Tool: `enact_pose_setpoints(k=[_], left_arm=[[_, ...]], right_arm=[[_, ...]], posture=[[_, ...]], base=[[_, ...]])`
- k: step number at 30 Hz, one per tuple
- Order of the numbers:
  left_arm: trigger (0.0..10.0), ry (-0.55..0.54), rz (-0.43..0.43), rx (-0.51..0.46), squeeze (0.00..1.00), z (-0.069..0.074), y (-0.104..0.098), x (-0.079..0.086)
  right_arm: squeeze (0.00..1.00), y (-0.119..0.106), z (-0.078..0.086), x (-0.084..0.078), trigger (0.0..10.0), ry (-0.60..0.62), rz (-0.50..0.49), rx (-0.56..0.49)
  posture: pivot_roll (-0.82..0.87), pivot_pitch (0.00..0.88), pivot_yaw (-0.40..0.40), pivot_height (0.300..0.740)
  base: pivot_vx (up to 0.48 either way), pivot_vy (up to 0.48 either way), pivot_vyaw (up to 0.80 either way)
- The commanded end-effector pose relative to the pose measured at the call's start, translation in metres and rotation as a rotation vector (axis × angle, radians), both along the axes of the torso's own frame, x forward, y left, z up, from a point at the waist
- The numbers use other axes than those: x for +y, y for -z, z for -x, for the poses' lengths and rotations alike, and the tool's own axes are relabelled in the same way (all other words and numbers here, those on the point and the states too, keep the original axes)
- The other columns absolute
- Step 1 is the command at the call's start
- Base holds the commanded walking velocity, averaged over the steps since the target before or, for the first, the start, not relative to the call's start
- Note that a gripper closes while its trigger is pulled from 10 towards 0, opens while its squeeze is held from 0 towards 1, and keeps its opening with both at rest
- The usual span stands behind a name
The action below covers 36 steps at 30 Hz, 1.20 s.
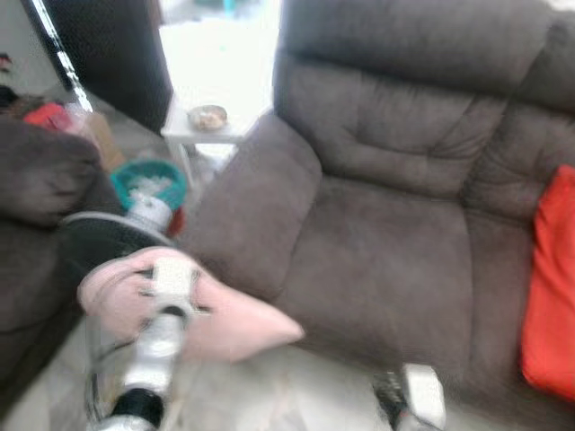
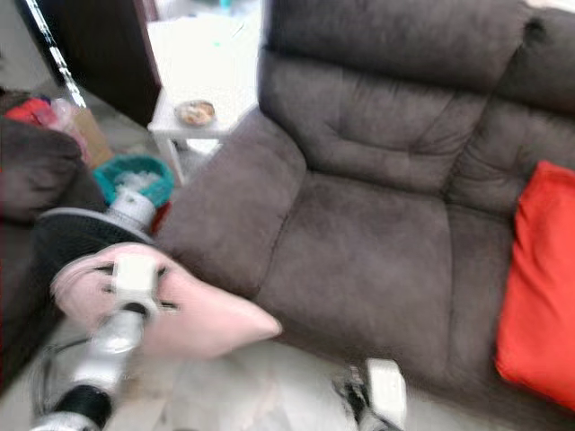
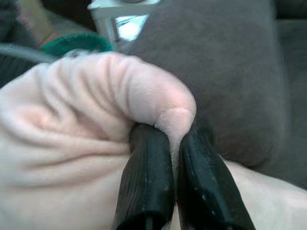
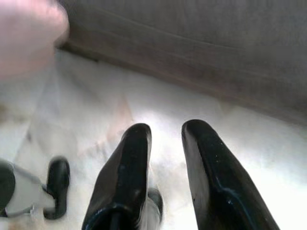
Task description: Move the pillow to the sofa from floor
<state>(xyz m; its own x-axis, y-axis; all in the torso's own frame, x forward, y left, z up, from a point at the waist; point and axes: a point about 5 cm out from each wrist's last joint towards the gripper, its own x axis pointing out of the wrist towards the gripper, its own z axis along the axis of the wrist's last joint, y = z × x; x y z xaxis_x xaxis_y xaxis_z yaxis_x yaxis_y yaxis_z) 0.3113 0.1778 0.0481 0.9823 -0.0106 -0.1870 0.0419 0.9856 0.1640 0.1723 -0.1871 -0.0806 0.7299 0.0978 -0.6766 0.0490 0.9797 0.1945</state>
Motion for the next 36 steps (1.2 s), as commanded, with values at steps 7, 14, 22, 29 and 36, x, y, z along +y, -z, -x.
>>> enact_pose_setpoints(k=[7, 14, 22, 29, 36], left_arm=[[10.0, 0.082, 0.012, -0.109, 0.00, -0.009, -0.025, -0.009], [10.0, 0.132, 0.012, -0.117, 0.00, -0.010, -0.030, -0.015], [10.0, 0.231, 0.008, -0.121, 0.00, -0.006, -0.036, -0.021], [10.0, 0.295, 0.000, -0.104, 0.00, -0.002, -0.039, -0.021], [10.0, 0.388, 0.003, -0.094, 0.00, -0.002, -0.043, -0.031]], right_arm=[[0.00, 0.001, 0.002, 0.001, 10.0, -0.005, 0.000, 0.002], [0.00, 0.001, 0.001, 0.003, 10.0, -0.062, 0.012, 0.007], [0.00, -0.001, -0.002, 0.011, 10.0, -0.280, 0.040, 0.003], [0.00, -0.015, -0.027, 0.023, 10.0, -0.547, 0.076, -0.040], [0.00, -0.062, -0.088, 0.034, 10.0, -0.702, 0.058, -0.262]], posture=[[0.18, 0.044, -0.096, 0.740], [0.18, 0.037, -0.096, 0.740], [0.18, 0.020, -0.089, 0.740], [0.17, 0.000, -0.077, 0.740], [0.17, 0.000, -0.077, 0.740]], base=[[0.000, 0.000, 0.00], [0.000, 0.000, 0.00], [0.000, 0.000, 0.00], [0.000, 0.000, 0.00], [0.000, 0.000, 0.00]])
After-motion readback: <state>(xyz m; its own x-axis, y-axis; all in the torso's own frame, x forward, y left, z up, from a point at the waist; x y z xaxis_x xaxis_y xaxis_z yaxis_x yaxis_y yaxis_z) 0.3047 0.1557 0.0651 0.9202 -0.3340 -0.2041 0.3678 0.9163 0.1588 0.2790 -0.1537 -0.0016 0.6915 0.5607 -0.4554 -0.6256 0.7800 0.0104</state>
